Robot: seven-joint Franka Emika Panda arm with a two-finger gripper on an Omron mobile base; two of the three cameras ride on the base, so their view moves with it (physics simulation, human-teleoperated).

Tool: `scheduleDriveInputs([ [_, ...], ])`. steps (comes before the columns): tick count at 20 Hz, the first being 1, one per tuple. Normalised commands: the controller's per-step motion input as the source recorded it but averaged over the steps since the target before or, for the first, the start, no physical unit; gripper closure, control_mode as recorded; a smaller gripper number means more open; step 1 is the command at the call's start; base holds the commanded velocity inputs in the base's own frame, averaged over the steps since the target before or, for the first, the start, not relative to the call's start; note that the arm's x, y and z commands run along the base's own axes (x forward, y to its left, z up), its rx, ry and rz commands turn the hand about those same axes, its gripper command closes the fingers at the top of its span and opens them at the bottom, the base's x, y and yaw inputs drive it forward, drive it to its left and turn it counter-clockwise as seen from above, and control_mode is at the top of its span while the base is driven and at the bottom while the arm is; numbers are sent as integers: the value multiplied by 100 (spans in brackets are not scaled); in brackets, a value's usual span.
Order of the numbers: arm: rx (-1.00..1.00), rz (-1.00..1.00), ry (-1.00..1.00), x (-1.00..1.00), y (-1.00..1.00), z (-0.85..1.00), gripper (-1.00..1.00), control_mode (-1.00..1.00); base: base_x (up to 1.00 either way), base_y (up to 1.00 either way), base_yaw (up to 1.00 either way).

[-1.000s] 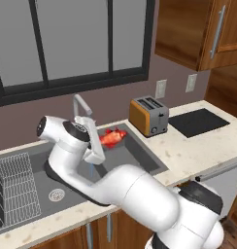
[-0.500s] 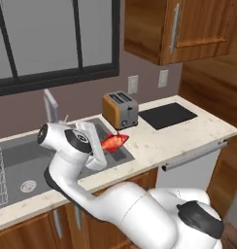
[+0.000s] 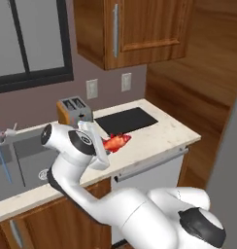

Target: Take the fish out of the fridge, briefly rinse it in the sink, and place it on the tray next to the sink.

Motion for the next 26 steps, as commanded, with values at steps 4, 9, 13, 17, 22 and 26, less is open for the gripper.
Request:
scheduleDriveInputs([
  [4,0,0,0,0,0,0,100,100,71,-61,0],
  [9,0,0,0,0,0,0,100,100,44,-51,0],
  [13,0,0,0,0,0,0,100,100,57,-37,0],
  [17,0,0,1,72,-24,0,100,-100,20,-10,0],
  [22,2,0,4,100,-21,-2,100,-100,0,0,0],
  [26,7,0,4,100,0,-4,100,-100,0,0,0],
])
